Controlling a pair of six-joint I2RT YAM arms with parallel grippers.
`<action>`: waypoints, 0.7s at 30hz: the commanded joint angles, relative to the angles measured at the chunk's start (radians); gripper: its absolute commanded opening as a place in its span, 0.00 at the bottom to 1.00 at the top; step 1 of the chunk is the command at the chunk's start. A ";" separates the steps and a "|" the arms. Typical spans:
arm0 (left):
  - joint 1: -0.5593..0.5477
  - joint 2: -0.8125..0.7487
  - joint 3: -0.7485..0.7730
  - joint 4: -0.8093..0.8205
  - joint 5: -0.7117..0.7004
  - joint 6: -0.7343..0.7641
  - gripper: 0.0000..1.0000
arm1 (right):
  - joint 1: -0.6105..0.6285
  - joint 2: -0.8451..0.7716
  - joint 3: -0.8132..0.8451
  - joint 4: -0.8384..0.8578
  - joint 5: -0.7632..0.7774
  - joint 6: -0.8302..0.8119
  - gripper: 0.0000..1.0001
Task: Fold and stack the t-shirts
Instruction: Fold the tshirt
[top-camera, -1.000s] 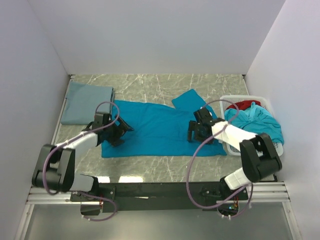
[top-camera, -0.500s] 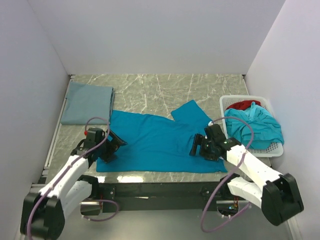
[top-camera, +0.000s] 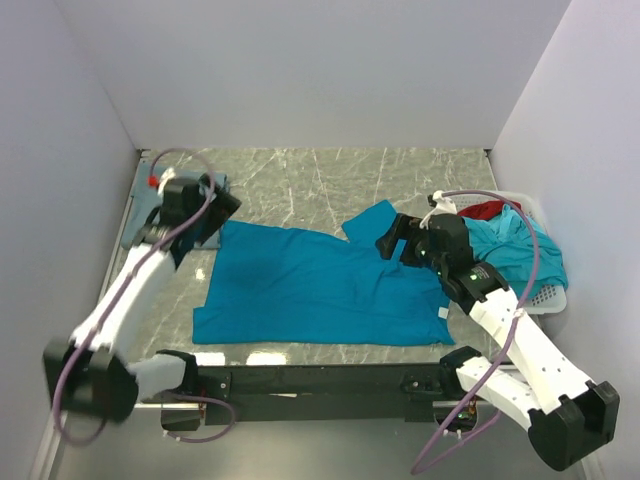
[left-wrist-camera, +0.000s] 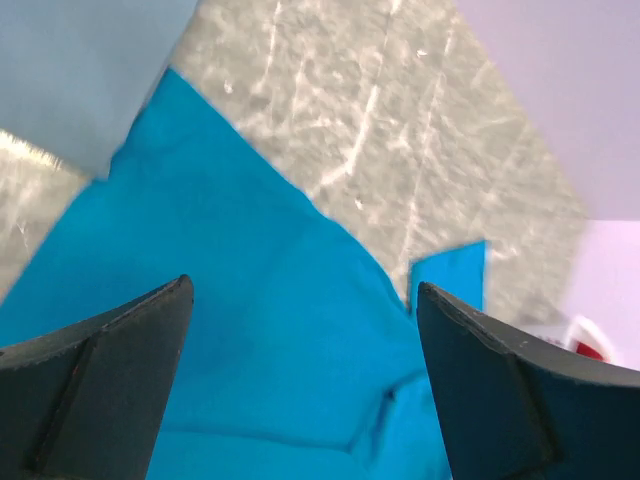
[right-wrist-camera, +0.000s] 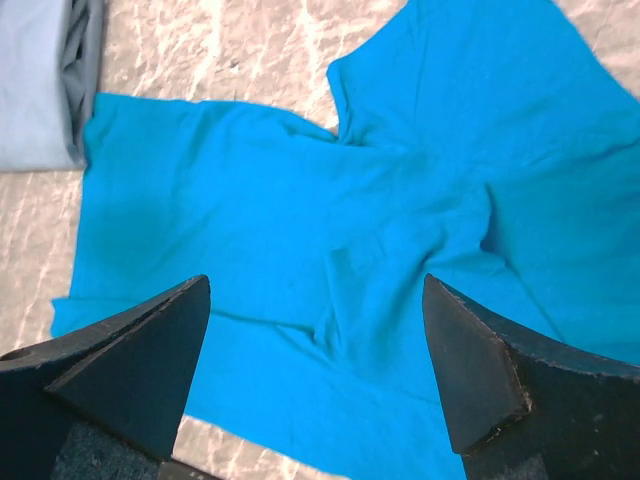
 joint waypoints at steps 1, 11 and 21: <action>0.000 0.183 0.160 -0.033 -0.043 0.114 1.00 | 0.004 0.019 0.035 0.048 0.043 -0.040 0.93; -0.007 0.732 0.564 -0.271 -0.074 0.180 0.91 | 0.002 0.088 0.025 0.010 0.055 -0.060 0.93; -0.011 0.911 0.631 -0.305 -0.112 0.123 0.74 | 0.004 0.135 0.023 0.007 0.043 -0.077 0.93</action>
